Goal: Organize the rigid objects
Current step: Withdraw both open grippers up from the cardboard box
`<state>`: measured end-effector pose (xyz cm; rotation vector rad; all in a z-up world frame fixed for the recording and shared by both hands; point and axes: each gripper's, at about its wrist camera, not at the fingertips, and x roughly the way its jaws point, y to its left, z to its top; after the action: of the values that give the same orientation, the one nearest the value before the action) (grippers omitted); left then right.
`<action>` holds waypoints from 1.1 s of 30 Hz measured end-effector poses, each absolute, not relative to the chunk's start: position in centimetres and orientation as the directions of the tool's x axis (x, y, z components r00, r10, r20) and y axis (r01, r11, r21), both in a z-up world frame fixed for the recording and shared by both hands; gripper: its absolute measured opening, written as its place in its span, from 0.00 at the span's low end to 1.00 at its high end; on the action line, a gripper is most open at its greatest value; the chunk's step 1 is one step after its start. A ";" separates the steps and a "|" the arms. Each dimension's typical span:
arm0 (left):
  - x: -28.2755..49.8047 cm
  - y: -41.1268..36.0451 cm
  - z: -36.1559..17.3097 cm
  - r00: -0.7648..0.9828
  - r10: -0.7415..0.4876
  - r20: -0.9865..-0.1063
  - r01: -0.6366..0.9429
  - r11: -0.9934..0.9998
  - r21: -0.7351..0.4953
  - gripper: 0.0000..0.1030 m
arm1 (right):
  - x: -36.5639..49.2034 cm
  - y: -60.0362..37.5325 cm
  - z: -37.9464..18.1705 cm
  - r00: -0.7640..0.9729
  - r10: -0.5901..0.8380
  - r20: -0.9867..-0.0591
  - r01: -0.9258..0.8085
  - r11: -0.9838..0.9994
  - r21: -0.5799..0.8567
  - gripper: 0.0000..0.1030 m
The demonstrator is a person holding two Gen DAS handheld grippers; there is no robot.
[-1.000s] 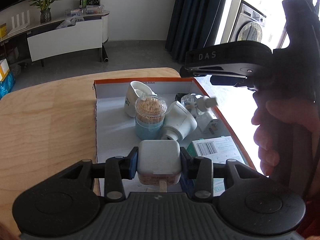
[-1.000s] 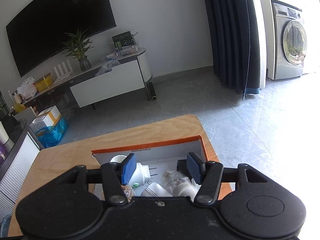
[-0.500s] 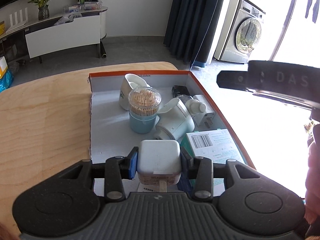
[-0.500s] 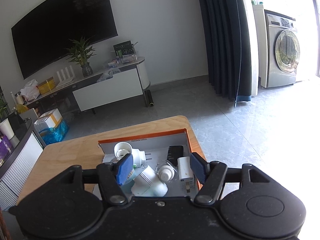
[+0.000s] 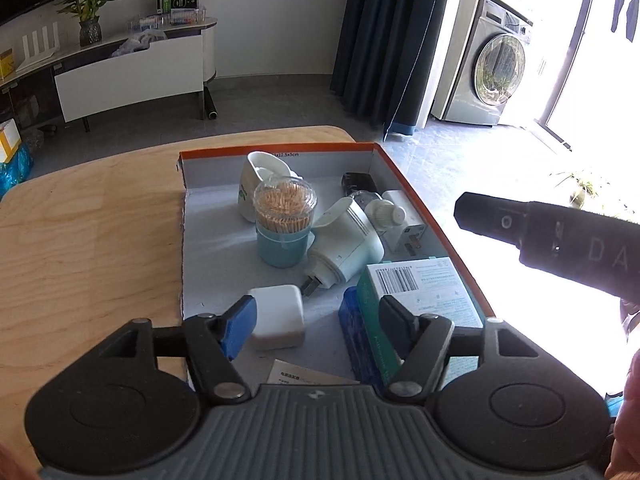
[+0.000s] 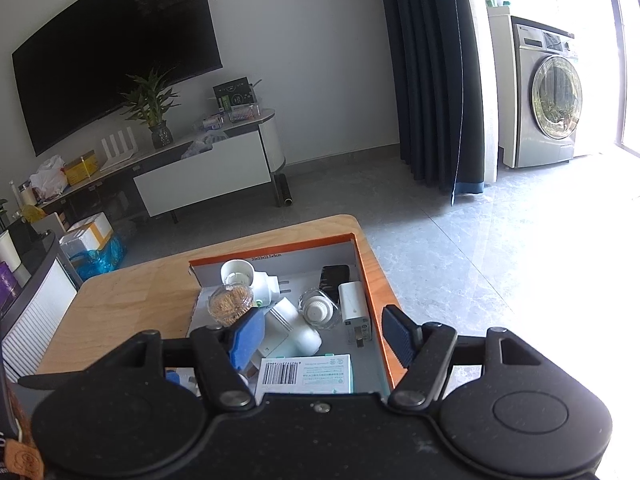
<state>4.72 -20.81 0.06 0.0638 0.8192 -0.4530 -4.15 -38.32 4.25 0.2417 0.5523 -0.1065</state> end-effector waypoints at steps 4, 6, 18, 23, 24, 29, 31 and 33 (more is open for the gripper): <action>3.8 -20.2 1.2 0.620 -0.347 -0.704 0.383 0.917 -0.114 0.79 | -5.1 -38.3 4.6 0.852 -0.031 -0.522 0.160 0.966 0.204 0.78; 3.1 -19.9 1.8 0.632 -0.341 -0.696 0.375 0.920 -0.111 0.82 | -5.8 -38.1 4.8 0.854 -0.024 -0.520 0.148 0.969 0.198 0.79; -1.6 -19.0 2.1 0.661 -0.253 -0.706 0.320 0.947 -0.039 1.00 | -10.9 -37.5 4.4 0.849 -0.023 -0.528 0.139 0.974 0.181 0.81; -2.5 -18.4 2.0 0.663 -0.210 -0.718 0.280 0.960 -0.022 1.00 | -12.5 -37.5 4.0 0.843 -0.025 -0.537 0.139 0.975 0.174 0.81; -2.7 -18.4 2.0 0.663 -0.208 -0.719 0.281 0.960 -0.019 1.00 | -12.7 -37.5 3.9 0.842 -0.023 -0.539 0.137 0.975 0.173 0.81; -3.5 -18.5 1.8 0.673 -0.181 -0.717 0.261 0.965 0.001 1.00 | -13.7 -37.6 3.7 0.835 -0.028 -0.550 0.137 0.978 0.159 0.81; -3.7 -18.4 1.8 0.678 -0.169 -0.715 0.245 0.969 0.003 1.00 | -14.0 -37.7 3.7 0.834 -0.029 -0.551 0.141 0.977 0.161 0.81; -4.0 -18.4 1.7 0.678 -0.164 -0.717 0.242 0.970 0.007 1.00 | -14.2 -37.7 3.6 0.831 -0.028 -0.555 0.140 0.977 0.159 0.81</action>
<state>-3.99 -18.39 1.68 0.1041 0.7943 -0.2283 -14.22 -37.68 3.59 0.1972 0.5837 -0.0897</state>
